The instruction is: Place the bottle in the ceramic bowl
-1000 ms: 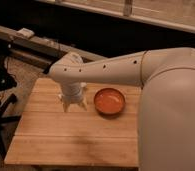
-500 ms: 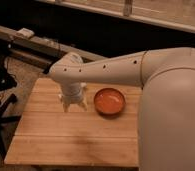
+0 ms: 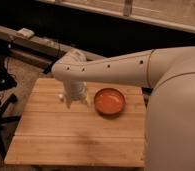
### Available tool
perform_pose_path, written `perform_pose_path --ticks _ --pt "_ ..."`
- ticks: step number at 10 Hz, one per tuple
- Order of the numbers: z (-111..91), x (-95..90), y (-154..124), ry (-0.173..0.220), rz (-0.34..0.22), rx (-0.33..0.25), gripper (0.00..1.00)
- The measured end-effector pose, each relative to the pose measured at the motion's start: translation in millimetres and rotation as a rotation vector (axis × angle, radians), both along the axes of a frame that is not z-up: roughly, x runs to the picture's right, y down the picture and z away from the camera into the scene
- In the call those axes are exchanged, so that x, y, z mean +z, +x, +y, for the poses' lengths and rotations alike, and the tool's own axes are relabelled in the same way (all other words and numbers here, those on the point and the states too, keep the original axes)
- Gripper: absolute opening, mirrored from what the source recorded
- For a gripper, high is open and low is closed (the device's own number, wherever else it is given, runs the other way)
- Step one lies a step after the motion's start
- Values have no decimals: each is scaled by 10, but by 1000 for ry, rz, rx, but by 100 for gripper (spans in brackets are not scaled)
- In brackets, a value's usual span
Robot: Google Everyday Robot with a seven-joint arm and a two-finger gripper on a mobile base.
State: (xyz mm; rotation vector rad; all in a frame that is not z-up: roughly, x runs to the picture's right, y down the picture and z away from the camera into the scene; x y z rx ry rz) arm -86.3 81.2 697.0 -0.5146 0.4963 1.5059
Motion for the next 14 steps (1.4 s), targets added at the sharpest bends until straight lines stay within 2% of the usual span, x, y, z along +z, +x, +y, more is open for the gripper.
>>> perform_pose_path --ticks 3,8,11,14 --pt "-158 11 137 30 19 18 65" --pt "-347 106 261 49 30 10 65" --pt "-521 278 342 54 37 -2 65" --pt "-695 614 358 64 59 8 65"
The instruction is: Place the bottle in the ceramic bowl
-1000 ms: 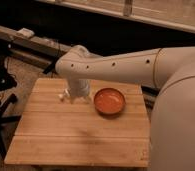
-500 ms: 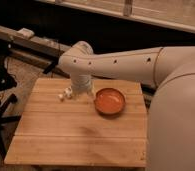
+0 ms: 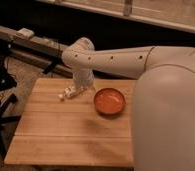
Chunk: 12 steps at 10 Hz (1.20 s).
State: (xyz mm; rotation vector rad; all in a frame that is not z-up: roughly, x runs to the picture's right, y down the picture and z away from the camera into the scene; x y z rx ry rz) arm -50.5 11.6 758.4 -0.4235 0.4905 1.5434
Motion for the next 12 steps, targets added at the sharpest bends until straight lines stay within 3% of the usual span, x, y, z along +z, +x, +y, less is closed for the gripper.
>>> perform_pose_path --ticks 5,12 --pt "-222 661 -276 38 75 43 65" --pt "-329 1588 -693 -6 95 66 65"
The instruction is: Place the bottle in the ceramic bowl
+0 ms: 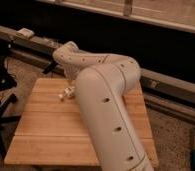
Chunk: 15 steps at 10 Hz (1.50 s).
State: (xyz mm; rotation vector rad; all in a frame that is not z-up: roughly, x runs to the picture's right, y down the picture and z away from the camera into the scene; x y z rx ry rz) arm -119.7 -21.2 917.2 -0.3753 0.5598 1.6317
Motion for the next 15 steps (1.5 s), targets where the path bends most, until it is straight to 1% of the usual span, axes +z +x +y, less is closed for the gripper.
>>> perform_pose_path --ticks 1,3,5,7,9,13,15 --pt "-27 125 -53 -1 -3 4 65" --pt "-86 280 -103 -2 -10 26 65" --pt "-126 370 -90 -1 -12 57 65" --pt "-144 445 -97 2 -14 77 65" --pt "-138 503 -159 1 -20 80 65" --pt "-45 597 -161 -30 -11 74 65" --pt "5 614 -187 -46 -6 70 65"
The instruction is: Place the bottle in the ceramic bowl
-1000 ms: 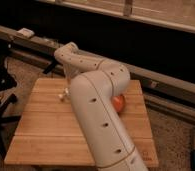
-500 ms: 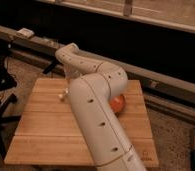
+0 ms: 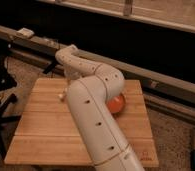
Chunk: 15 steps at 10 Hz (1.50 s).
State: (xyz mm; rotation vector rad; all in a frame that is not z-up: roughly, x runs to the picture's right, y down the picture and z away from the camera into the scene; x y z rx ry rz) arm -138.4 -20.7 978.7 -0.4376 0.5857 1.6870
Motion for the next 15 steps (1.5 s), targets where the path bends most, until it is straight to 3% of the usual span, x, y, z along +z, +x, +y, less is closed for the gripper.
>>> perform_pose_path --ticks 5,9,11,13,15 --pt "174 5 11 -51 23 -17 65" --pt "297 40 75 -85 22 21 65" --pt "340 54 73 -102 16 26 54" --pt "356 38 64 -118 -8 26 33" --pt "238 -150 25 -118 -61 23 11"
